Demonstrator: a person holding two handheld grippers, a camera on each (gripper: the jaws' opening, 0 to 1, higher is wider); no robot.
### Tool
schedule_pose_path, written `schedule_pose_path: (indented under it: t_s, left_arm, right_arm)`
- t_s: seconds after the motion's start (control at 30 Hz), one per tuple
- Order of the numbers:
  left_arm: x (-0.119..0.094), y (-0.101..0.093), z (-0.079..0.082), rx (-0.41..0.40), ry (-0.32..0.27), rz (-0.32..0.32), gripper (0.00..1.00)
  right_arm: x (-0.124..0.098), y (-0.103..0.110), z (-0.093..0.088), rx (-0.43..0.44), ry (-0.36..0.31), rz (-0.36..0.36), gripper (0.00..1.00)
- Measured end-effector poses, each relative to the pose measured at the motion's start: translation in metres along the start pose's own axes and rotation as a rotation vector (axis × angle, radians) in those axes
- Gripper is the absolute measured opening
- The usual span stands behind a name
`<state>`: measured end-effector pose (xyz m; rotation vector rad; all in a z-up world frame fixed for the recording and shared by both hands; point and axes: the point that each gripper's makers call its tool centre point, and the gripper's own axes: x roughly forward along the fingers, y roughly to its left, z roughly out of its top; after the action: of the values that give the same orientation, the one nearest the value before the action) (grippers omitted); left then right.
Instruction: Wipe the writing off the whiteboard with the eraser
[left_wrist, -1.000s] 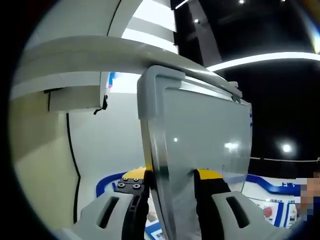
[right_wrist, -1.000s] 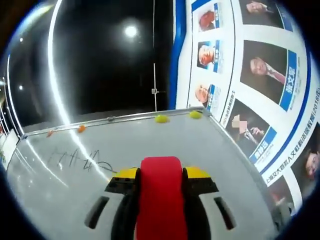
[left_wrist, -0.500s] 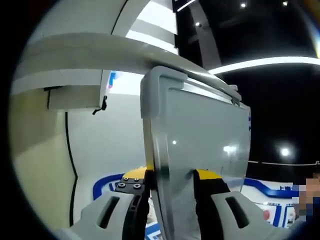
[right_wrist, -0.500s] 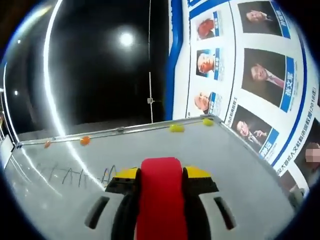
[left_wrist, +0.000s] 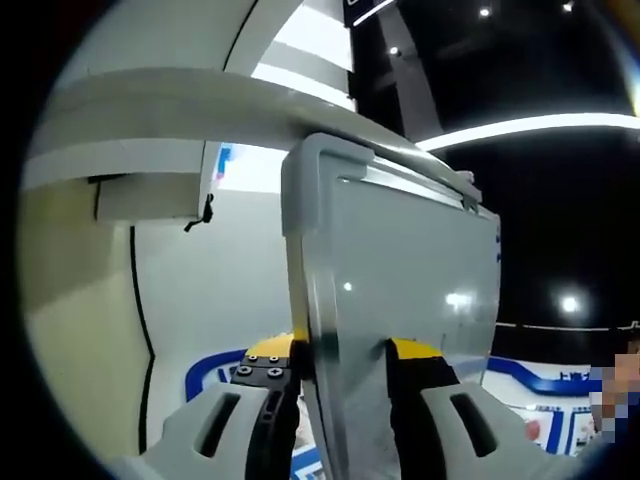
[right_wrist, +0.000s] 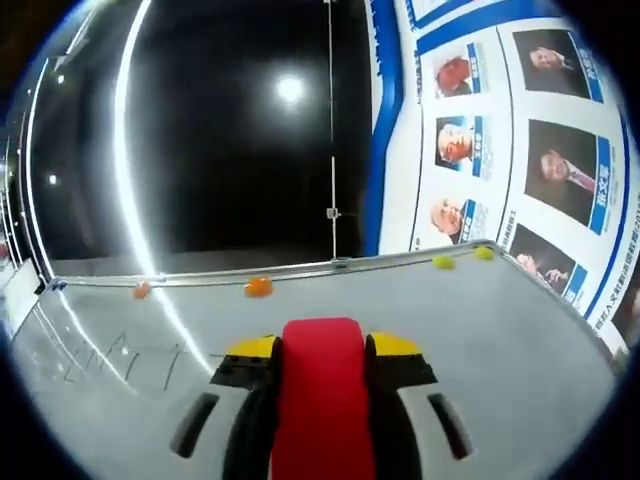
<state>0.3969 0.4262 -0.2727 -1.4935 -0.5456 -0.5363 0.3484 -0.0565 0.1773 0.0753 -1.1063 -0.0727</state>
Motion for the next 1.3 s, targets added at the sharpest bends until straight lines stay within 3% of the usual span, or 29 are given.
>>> schedule_pose_path:
  t_s: [0.13,0.37,0.57,0.73,0.8,0.9,1.3]
  left_arm:
    - [0.000,0.000,0.001,-0.003,-0.007,0.000,0.36]
    - [-0.001,0.000,0.001,-0.009,-0.013,-0.002,0.36]
    - [0.000,0.002,0.003,-0.011,-0.015,0.001,0.36]
    - [0.001,0.007,0.008,-0.014,-0.014,0.002,0.36]
    - [0.000,0.009,0.009,-0.018,-0.010,-0.001,0.36]
    - [0.000,0.010,0.010,-0.018,-0.012,-0.004,0.36]
    - [-0.001,0.012,0.010,-0.021,0.014,-0.002,0.36]
  right_arm:
    - [0.002,0.032,-0.001,-0.028,-0.008,0.049,0.28]
    - [-0.001,0.109,-0.006,-0.067,-0.006,0.164,0.28]
    - [-0.016,0.172,-0.015,-0.102,-0.006,0.247,0.28]
    - [-0.031,0.206,-0.023,-0.140,-0.009,0.320,0.28]
    - [-0.042,0.223,-0.028,-0.182,-0.006,0.394,0.28]
    - [-0.052,0.230,-0.033,-0.228,-0.010,0.438,0.28]
    - [-0.053,0.228,-0.033,-0.241,0.056,0.508,0.29]
